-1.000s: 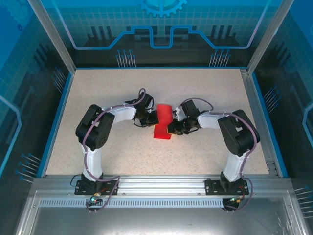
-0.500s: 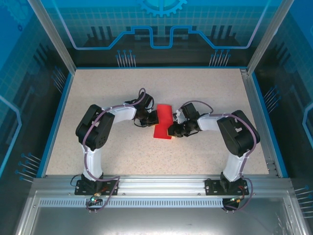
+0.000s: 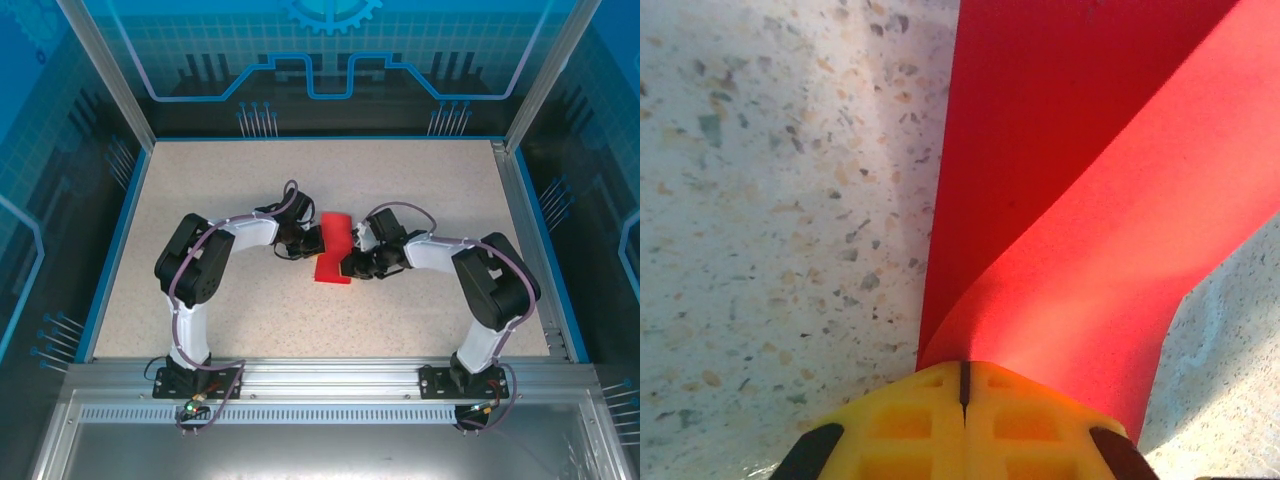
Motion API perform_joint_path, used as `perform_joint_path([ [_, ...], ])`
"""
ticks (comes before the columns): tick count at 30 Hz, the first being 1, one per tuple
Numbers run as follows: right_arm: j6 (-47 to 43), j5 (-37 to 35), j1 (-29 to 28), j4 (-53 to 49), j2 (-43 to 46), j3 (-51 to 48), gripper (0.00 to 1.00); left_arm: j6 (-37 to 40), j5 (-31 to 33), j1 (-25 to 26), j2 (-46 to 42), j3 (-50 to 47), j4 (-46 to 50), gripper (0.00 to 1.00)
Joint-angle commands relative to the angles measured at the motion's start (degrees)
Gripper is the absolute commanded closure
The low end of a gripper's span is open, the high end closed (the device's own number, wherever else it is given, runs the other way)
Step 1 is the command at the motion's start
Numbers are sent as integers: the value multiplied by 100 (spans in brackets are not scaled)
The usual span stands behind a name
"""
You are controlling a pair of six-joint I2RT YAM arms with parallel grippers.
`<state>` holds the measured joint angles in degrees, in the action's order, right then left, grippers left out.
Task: Fold a paper plane with a square sheet of paper (pick it up from the middle)
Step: Fold the square sheet of paper in half at the center of the table.
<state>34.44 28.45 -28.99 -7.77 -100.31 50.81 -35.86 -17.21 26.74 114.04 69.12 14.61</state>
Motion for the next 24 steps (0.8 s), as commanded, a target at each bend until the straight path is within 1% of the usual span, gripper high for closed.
perform_joint_path([
  [1,-42,-248,-185,-354,-170,184,86,50,157,41,314,-296,303,100],
  [5,-45,-375,-170,-284,-394,41,86,70,162,41,303,-295,318,100],
  [8,25,-263,-150,-127,-548,-9,86,96,174,39,303,-277,334,100],
  [9,45,-226,-148,-92,-559,-180,86,105,174,36,303,-271,347,100],
  [19,64,-51,21,-58,226,-120,85,175,175,39,303,-197,421,100],
  [24,11,111,52,-13,-56,-78,85,184,174,40,294,-197,428,100],
])
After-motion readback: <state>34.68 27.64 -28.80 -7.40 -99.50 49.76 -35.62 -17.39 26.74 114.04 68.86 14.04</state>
